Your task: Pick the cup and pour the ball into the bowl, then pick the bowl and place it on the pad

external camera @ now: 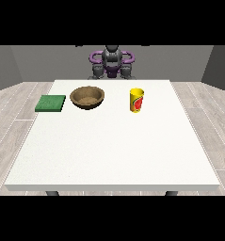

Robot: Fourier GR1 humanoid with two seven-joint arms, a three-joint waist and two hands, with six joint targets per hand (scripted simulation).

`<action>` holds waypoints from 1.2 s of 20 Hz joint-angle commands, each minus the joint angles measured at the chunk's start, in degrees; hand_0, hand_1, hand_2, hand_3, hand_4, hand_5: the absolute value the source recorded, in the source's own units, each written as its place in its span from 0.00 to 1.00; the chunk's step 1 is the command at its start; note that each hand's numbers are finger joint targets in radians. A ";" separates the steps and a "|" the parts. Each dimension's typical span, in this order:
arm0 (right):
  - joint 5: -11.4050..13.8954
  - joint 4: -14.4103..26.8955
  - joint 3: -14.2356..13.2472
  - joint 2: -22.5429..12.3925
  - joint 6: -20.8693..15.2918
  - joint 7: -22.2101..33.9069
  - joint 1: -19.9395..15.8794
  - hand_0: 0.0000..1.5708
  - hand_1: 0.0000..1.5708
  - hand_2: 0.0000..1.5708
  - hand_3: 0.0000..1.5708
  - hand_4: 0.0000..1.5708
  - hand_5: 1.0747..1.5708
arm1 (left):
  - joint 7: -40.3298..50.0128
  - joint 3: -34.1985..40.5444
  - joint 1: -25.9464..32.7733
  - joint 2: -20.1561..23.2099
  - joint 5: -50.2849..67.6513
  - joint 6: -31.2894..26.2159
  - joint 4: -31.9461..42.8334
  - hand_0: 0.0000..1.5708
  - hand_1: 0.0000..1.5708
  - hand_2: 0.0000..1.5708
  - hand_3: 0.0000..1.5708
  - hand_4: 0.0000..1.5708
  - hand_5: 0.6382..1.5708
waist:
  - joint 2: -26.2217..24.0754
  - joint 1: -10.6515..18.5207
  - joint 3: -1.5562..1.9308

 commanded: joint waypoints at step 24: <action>2.50 -7.50 10.01 -0.81 -10.38 4.82 -23.74 0.00 0.00 0.00 0.00 0.00 0.99 | -19.67 11.53 -24.79 8.60 -3.82 0.80 16.03 0.00 0.00 0.00 0.00 0.00 0.85 | 36.41 -12.22 0.24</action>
